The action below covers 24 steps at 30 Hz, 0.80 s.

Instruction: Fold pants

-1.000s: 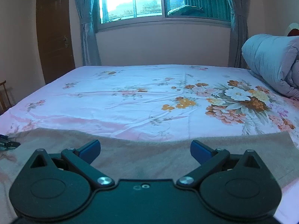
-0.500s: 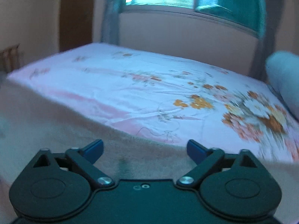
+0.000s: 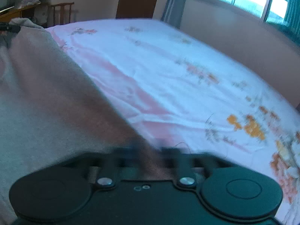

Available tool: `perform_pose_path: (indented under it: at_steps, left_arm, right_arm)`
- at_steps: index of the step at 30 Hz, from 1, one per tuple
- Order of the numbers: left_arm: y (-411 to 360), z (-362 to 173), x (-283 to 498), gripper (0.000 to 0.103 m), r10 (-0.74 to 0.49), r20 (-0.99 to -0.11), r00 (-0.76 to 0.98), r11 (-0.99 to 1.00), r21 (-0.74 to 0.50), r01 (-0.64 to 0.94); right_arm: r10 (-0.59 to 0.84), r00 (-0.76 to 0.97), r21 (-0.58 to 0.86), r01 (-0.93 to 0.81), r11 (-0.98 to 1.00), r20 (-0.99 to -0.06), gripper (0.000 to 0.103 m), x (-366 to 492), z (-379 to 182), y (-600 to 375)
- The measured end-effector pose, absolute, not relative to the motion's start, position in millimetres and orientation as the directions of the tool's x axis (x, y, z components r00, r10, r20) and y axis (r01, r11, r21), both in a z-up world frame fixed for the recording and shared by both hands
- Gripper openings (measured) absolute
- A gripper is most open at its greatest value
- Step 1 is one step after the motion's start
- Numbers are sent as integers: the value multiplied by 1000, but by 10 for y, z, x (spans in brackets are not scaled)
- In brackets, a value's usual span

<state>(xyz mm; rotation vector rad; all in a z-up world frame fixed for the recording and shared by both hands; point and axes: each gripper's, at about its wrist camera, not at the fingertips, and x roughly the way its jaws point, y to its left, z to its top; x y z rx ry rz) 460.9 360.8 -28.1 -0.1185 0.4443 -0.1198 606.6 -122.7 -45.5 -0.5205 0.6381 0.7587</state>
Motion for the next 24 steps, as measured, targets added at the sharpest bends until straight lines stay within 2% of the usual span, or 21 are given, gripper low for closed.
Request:
perform_pose_path:
  at_steps: [3,7,11,15,19,24]
  left_arm:
    - [3617,-246,4687,24,-136,-427,894,987,-135,86]
    - [3614,-115,4623,24,-160,-375,913,984,-133,118]
    - [3669,-8,4287,24,-214,-328,920,972,-163,168]
    - [3676,34,3864,23,-265,-312,912,961,-160,224]
    - [3764,-79,3413,22,-334,-303,893,933,-239,268]
    - [3728,-499,2894,22,-326,-397,858,937,-258,237]
  right_arm:
    - [473,585,-198,-741,641,-659,0,5961,-275,-1301]
    - [476,640,-234,-713,662,-603,0,5634,101,-1447]
    - [479,674,-303,-707,639,-563,0,4968,530,-1638]
    - [468,684,-362,-710,605,-560,0,4217,748,-1740]
    - [425,702,-414,-693,590,-571,0,3497,670,-1758]
    - [352,717,-472,-674,568,-601,0,2726,32,-1665]
